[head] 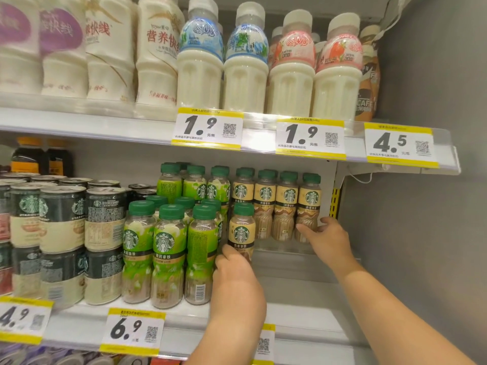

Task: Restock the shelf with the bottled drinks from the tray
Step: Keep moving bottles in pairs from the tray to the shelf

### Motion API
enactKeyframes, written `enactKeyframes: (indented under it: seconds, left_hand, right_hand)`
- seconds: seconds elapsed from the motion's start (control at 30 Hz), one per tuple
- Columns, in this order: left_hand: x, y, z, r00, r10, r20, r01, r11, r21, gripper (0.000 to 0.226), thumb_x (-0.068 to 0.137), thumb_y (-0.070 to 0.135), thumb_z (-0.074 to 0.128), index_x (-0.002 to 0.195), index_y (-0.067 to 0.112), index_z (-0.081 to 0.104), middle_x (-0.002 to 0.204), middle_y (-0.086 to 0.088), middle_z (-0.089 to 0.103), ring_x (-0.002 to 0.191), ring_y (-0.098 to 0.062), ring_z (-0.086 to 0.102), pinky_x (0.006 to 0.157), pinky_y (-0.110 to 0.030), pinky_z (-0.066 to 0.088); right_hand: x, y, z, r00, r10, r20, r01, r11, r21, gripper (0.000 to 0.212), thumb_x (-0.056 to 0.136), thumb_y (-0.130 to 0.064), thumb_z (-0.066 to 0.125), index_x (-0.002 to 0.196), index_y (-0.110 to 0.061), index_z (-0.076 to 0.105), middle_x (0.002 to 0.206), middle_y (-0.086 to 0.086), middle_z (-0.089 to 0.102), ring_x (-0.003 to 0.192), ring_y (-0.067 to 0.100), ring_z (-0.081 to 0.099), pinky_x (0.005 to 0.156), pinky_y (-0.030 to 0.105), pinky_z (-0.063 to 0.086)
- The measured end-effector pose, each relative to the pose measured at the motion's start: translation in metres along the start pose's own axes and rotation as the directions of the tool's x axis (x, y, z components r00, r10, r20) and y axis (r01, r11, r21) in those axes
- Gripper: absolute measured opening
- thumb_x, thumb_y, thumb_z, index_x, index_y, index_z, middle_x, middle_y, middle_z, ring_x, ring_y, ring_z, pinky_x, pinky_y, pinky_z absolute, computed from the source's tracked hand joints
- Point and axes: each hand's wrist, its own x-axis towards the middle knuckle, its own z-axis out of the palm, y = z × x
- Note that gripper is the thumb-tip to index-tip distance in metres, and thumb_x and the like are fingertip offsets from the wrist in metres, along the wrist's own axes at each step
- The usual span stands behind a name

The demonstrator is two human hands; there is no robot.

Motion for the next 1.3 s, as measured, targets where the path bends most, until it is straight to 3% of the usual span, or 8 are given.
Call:
enactKeyframes:
  seconds: [0.1,0.17,0.23,0.3,0.7,0.87,1.07,1.3]
  left_hand:
    - [-0.006,-0.006,-0.003,0.994,0.107,0.016,-0.108,0.983,0.152,0.021,0.092,0.014,0.055,0.110,0.016,0.044,0.113,-0.003,0.055,0.104,-0.021,0.062,0.073,-0.028,0.046]
    - [-0.002,-0.006,-0.006,0.993,0.072,0.097,-0.089,0.978,0.186,0.005,0.093,0.017,0.054,0.092,0.020,0.050,0.103,-0.002,0.064,0.097,-0.024,0.065,0.065,-0.030,0.042]
    - [0.005,-0.008,-0.004,0.989,0.038,0.141,-0.068,0.974,0.216,0.004,0.093,0.019,0.054,0.091,0.019,0.057,0.101,-0.003,0.069,0.095,-0.025,0.067,0.063,-0.030,0.042]
    - [0.009,-0.012,0.002,0.991,0.022,0.134,-0.050,0.976,0.213,0.011,0.092,0.020,0.055,0.099,0.015,0.061,0.104,-0.004,0.069,0.097,-0.026,0.067,0.064,-0.030,0.042]
    - [0.025,-0.017,0.011,0.998,0.050,0.044,-0.055,0.989,0.137,0.006,0.091,0.020,0.054,0.093,0.015,0.057,0.103,-0.006,0.066,0.098,-0.027,0.067,0.065,-0.027,0.041]
    - [0.025,-0.018,0.012,0.997,0.065,0.045,-0.071,0.986,0.150,0.015,0.091,0.021,0.055,0.101,0.012,0.062,0.104,-0.006,0.067,0.097,-0.027,0.067,0.065,-0.027,0.040]
    - [0.024,-0.021,0.009,0.993,0.096,0.071,-0.106,0.984,0.146,0.015,0.091,0.017,0.054,0.102,0.011,0.063,0.104,-0.008,0.067,0.096,-0.027,0.067,0.067,-0.029,0.044]
    - [0.020,-0.023,0.003,0.981,0.148,0.129,-0.166,0.976,0.142,0.016,0.092,0.017,0.052,0.103,0.014,0.062,0.103,-0.006,0.068,0.095,-0.026,0.067,0.065,-0.030,0.045]
  right_hand:
    - [-0.002,0.001,-0.001,1.000,0.012,0.010,-0.012,1.000,-0.014,0.075,0.080,-0.048,0.075,0.135,-0.003,0.050,0.109,0.011,0.066,0.108,0.030,0.061,0.083,0.033,0.045]
    - [-0.005,0.002,0.001,1.000,-0.014,0.002,0.014,1.000,-0.017,0.048,0.081,-0.043,0.076,0.112,-0.009,0.063,0.095,0.008,0.069,0.098,0.029,0.065,0.073,0.031,0.047]
    - [-0.007,0.002,0.002,0.999,-0.048,-0.014,0.048,0.999,-0.017,0.024,0.081,-0.037,0.078,0.082,-0.019,0.063,0.078,0.003,0.070,0.081,0.025,0.067,0.058,0.027,0.045]
    - [-0.007,0.002,0.002,0.998,-0.054,-0.024,0.054,0.998,-0.014,0.023,0.081,-0.035,0.079,0.075,-0.024,0.060,0.072,0.001,0.068,0.069,0.015,0.064,0.052,0.021,0.042]
    - [-0.012,-0.001,0.001,0.994,-0.111,0.024,0.112,0.993,-0.040,0.017,0.086,-0.033,0.074,0.090,-0.017,0.070,0.077,-0.004,0.071,0.070,0.006,0.063,0.053,0.018,0.041]
    - [-0.012,-0.004,0.001,0.995,-0.095,0.030,0.098,0.991,-0.088,0.022,0.087,-0.034,0.073,0.091,-0.013,0.069,0.079,0.004,0.072,0.074,0.020,0.066,0.064,0.032,0.052]
    - [-0.019,-0.007,0.001,0.994,-0.111,0.016,0.112,0.987,-0.117,0.024,0.087,-0.037,0.072,0.089,-0.013,0.068,0.078,0.003,0.071,0.076,0.022,0.066,0.056,0.028,0.044]
    - [-0.043,-0.020,-0.006,0.994,-0.106,0.013,0.105,0.951,-0.290,0.059,0.094,-0.046,0.058,0.135,-0.005,0.047,0.125,0.016,0.062,0.110,0.034,0.059,0.085,0.041,0.049]
